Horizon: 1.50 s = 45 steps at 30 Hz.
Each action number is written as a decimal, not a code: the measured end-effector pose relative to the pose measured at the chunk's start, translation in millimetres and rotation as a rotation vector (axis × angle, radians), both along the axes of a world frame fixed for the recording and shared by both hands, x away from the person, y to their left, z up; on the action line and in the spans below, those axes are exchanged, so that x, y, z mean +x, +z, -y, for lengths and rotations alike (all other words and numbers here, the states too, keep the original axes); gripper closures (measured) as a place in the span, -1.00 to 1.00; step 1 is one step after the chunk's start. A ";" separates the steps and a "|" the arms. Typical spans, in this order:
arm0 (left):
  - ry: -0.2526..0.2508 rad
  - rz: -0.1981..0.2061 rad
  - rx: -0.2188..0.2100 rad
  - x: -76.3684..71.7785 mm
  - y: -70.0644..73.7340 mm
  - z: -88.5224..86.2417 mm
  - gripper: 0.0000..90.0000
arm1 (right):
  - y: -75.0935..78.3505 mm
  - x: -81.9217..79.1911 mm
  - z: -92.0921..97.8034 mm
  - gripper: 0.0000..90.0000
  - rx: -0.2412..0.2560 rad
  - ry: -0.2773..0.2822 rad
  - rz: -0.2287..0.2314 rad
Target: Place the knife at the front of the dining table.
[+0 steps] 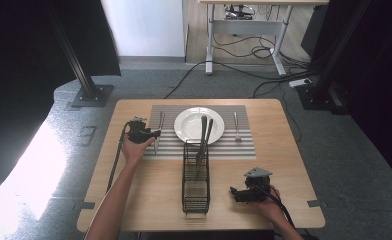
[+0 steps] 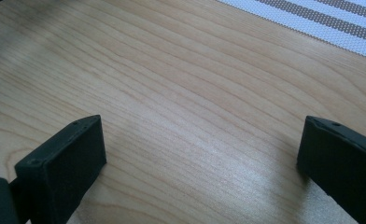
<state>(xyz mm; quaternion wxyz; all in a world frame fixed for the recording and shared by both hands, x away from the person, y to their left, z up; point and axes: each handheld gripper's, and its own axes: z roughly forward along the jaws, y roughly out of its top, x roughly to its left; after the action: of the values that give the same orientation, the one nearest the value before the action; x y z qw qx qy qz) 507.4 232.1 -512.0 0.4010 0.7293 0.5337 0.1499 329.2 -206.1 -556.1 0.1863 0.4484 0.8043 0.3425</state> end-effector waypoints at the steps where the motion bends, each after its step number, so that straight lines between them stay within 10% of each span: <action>1: -0.002 0.006 -0.002 -2.0 1.7 -2.0 -0.01 | 0.0 -0.1 0.1 -0.98 0.000 0.001 0.000; 15: -0.055 0.007 0.006 -27.1 6.3 -4.8 -0.13 | 0.0 -0.9 1.1 -0.98 -0.001 0.008 0.001; 45: -0.169 0.107 0.000 -158.6 26.0 -6.2 -0.17 | 0.0 -1.1 1.6 -0.98 -0.003 0.014 0.001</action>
<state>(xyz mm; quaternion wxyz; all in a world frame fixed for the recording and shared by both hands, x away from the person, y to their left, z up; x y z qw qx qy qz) 348.8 238.2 -486.0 0.4401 0.7627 0.4480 0.1545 328.1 -207.8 -556.1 0.1849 0.4423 0.8079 0.3428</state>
